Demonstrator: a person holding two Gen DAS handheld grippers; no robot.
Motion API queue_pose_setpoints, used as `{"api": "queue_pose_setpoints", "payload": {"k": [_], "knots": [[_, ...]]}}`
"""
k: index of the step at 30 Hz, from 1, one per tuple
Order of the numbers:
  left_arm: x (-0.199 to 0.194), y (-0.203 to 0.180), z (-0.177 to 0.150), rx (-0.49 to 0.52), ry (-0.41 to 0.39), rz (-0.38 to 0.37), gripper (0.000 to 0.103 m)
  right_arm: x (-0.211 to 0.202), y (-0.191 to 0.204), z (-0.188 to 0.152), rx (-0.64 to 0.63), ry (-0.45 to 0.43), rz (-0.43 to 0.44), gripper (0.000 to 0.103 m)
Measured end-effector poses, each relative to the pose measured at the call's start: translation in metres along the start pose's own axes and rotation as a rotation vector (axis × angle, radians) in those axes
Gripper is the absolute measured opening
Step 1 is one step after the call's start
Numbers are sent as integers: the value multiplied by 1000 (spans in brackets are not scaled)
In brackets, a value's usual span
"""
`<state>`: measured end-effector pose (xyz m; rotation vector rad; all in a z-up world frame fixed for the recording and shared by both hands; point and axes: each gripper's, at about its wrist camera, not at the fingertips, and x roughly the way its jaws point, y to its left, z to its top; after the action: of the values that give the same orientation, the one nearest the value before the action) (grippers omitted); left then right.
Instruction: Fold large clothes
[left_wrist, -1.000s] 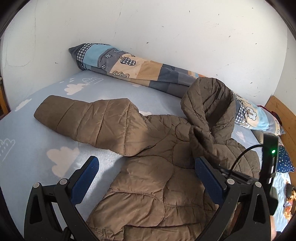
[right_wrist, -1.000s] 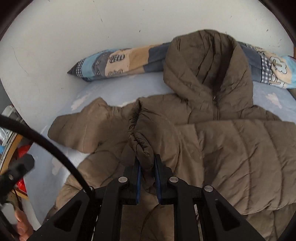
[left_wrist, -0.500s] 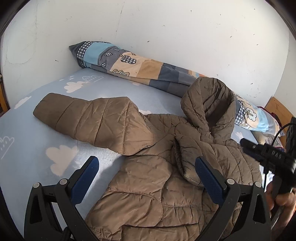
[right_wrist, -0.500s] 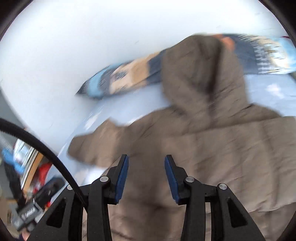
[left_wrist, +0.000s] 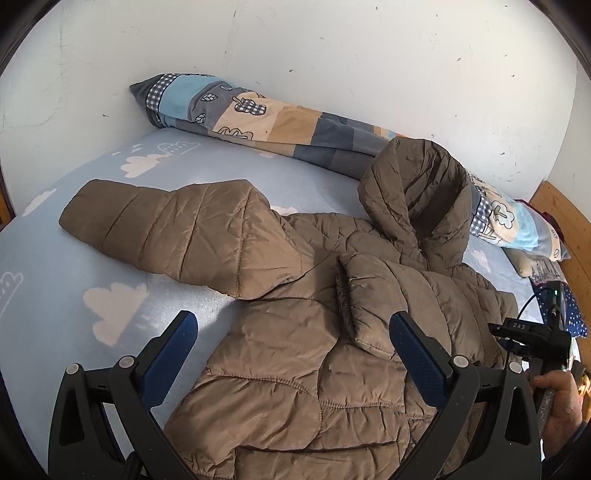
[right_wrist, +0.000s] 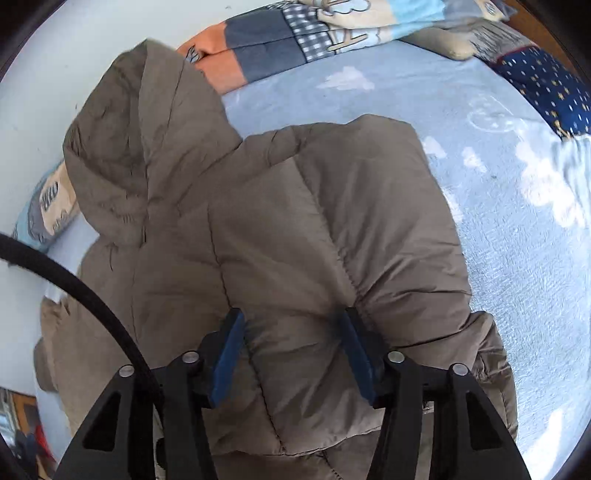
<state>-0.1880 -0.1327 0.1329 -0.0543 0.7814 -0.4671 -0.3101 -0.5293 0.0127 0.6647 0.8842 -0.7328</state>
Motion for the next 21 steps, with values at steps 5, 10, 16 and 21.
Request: {"api": "queue_pose_setpoints", "payload": {"k": [5, 10, 16, 21], "knots": [[2, 6, 2, -8, 13, -4, 103, -29, 31, -5, -83, -74, 1, 62], [3, 17, 6, -53, 19, 4, 103, -52, 93, -39, -265, -120, 149, 62], [4, 22, 7, -46, 27, 20, 103, -5, 132, -72, -385, 27, 123, 63], [4, 32, 15, -61, 22, 31, 103, -18, 135, -74, -376, 24, 165, 63]]}}
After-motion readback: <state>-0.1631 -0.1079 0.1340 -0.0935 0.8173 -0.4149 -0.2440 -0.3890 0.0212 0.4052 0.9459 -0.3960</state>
